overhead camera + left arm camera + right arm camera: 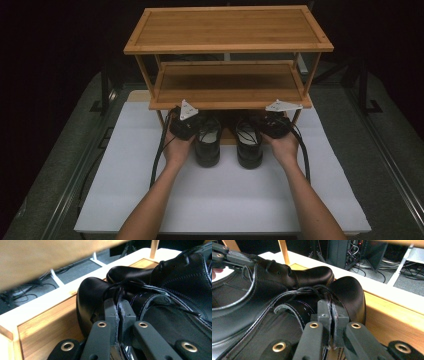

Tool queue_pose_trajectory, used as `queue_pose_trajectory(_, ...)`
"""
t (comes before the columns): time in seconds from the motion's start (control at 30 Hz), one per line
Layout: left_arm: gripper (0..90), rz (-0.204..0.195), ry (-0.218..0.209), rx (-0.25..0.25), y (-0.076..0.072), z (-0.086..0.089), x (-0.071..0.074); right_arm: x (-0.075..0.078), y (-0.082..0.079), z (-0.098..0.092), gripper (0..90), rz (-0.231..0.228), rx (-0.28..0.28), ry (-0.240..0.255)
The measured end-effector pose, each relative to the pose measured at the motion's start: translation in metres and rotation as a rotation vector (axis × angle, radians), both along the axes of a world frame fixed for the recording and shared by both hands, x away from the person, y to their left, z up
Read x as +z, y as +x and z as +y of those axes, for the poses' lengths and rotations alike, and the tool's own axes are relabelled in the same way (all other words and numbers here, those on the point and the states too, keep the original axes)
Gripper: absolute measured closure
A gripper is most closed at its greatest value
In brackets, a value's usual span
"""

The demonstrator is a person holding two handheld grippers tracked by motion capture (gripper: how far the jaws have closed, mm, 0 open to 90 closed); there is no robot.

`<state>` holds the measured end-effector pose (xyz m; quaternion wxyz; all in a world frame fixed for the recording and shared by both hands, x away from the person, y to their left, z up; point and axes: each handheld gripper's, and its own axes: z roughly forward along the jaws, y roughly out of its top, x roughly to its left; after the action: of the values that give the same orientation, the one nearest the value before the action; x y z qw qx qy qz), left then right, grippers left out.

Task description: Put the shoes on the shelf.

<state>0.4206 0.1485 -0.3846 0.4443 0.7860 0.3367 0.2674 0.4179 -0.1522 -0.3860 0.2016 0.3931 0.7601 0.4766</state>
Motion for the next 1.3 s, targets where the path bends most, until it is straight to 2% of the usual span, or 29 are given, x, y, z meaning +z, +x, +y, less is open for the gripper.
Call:
queue_pose_trajectory(0.1,87.4,-0.008,-0.003,0.013,0.004,-0.002,-0.005,-0.004,0.005,0.003,86.9,0.001,-0.012,0.000)
queue_pose_trajectory(0.27,87.3,-0.016,-0.016,0.023,0.007,-0.002,-0.005,-0.005,0.005,0.010,86.9,-0.033,-0.020,-0.038)
queue_pose_trajectory(0.47,87.0,0.025,-0.030,-0.014,0.004,0.000,-0.006,-0.007,0.005,0.008,86.7,-0.015,-0.012,-0.021)
queue_pose_trajectory(0.6,86.7,0.021,-0.013,-0.028,-0.001,-0.001,-0.008,-0.009,0.004,0.008,86.6,-0.011,-0.004,-0.014)
queue_pose_trajectory(0.7,86.3,0.032,-0.029,-0.029,-0.001,0.001,-0.008,-0.010,0.002,0.009,86.4,-0.009,-0.008,-0.015)
queue_pose_trajectory(0.8,83.9,0.027,-0.024,-0.028,-0.001,0.000,-0.008,-0.011,0.002,0.007,84.1,0.000,-0.010,-0.006)
queue_pose_trajectory(0.87,79.7,0.038,-0.029,-0.028,0.000,0.002,-0.007,-0.010,0.002,0.006,80.1,0.001,-0.013,-0.007)
queue_pose_trajectory(0.93,71.3,0.053,-0.037,-0.025,-0.001,0.004,-0.006,-0.006,0.001,0.004,72.7,0.002,-0.021,0.003)
queue_pose_trajectory(1.03,61.5,0.057,-0.063,-0.048,-0.005,0.011,0.000,0.001,-0.004,-0.001,64.4,-0.004,-0.018,0.008)
queue_pose_trajectory(1.13,52.8,0.055,-0.089,-0.079,-0.016,0.022,0.011,0.009,-0.014,-0.005,58.4,0.003,0.004,0.013)
queue_pose_trajectory(1.3,39.9,0.074,-0.093,-0.131,-0.036,0.036,0.020,0.017,-0.039,-0.016,48.9,0.002,0.028,0.029)
